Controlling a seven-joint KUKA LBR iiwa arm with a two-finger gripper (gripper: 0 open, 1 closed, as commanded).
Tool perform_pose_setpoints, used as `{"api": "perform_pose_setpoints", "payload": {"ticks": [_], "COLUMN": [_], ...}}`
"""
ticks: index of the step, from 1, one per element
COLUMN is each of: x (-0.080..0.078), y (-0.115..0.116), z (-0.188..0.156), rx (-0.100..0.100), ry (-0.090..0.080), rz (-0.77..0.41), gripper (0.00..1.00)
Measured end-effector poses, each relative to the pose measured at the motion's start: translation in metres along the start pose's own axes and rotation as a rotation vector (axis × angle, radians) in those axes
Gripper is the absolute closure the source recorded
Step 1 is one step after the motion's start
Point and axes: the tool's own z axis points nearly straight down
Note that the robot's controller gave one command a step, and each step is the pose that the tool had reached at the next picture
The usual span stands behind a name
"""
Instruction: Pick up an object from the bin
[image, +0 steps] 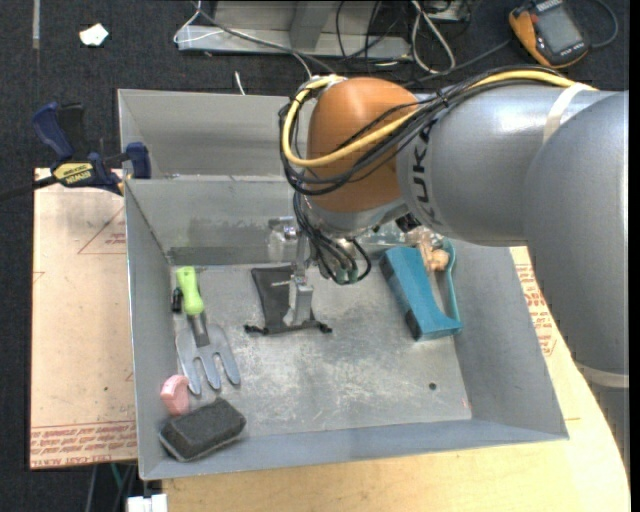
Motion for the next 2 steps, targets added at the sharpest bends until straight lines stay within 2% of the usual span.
{"api": "perform_pose_setpoints", "payload": {"ticks": [1,2], "x": [0.012,0.007], "y": [-0.025,-0.063], "z": [0.059,0.090], "rx": [-0.002,-0.001], "ry": [-0.005,-0.001], "rz": [-0.146,-0.073], "gripper": [0.00,0.00]}}
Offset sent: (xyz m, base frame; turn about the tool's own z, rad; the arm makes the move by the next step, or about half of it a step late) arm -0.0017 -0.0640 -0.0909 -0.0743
